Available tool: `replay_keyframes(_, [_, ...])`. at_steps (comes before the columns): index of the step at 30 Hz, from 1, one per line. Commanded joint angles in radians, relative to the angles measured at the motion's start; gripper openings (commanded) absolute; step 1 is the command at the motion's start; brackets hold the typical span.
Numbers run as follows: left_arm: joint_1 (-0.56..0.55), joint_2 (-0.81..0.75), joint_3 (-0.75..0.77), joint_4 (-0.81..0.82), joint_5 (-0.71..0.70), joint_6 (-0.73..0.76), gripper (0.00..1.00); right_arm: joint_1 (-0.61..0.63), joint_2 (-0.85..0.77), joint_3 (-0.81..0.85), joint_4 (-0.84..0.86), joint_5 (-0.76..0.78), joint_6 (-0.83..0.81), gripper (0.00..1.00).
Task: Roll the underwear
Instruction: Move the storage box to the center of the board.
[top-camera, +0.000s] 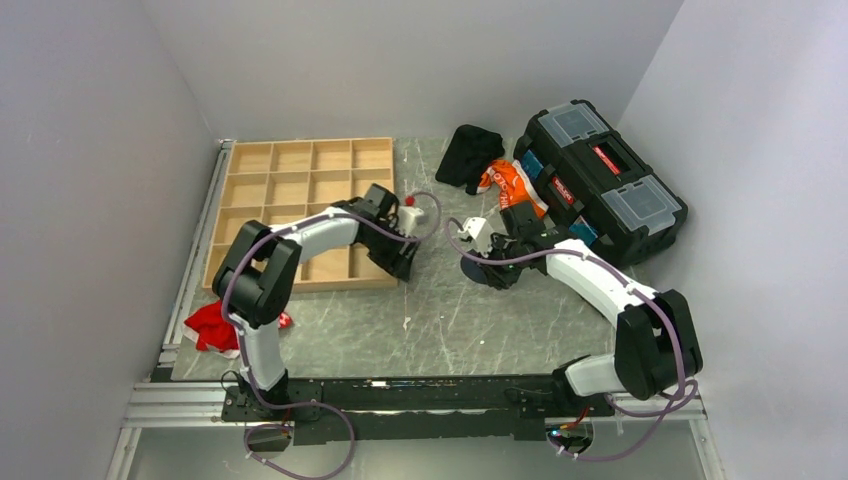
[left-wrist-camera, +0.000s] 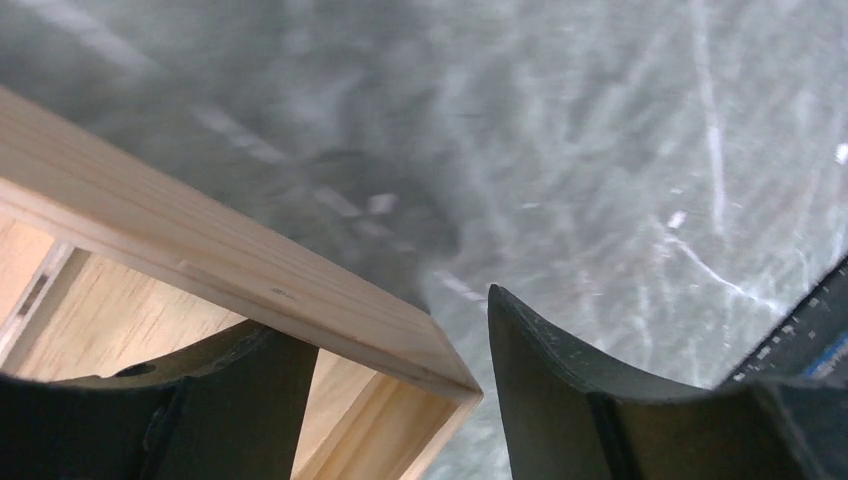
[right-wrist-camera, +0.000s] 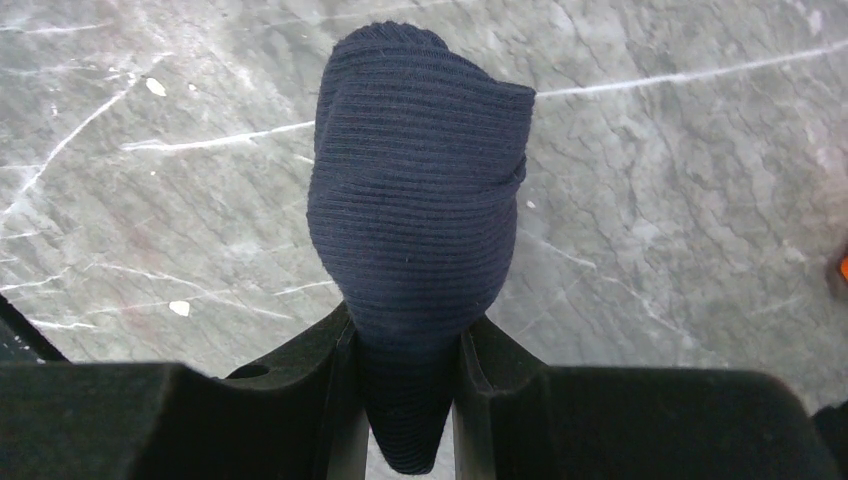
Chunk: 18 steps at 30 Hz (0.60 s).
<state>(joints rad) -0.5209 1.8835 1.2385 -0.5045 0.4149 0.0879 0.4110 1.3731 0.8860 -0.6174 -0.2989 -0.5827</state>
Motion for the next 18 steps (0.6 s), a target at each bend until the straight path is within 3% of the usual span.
replay_keyframes(1, [-0.154, 0.028, -0.046, -0.085, 0.115, -0.021, 0.66, -0.047, -0.008, 0.046, 0.019, -0.036, 0.014, 0.0])
replay_keyframes(10, [-0.222, -0.033, -0.093, -0.045, 0.124, -0.042, 0.7, -0.167, 0.016, 0.101, 0.027, -0.042, 0.049, 0.0])
replay_keyframes(18, [-0.188, -0.195, -0.089, -0.027, 0.063, 0.022, 0.82, -0.182, 0.206, 0.393, -0.008, -0.039, 0.083, 0.0])
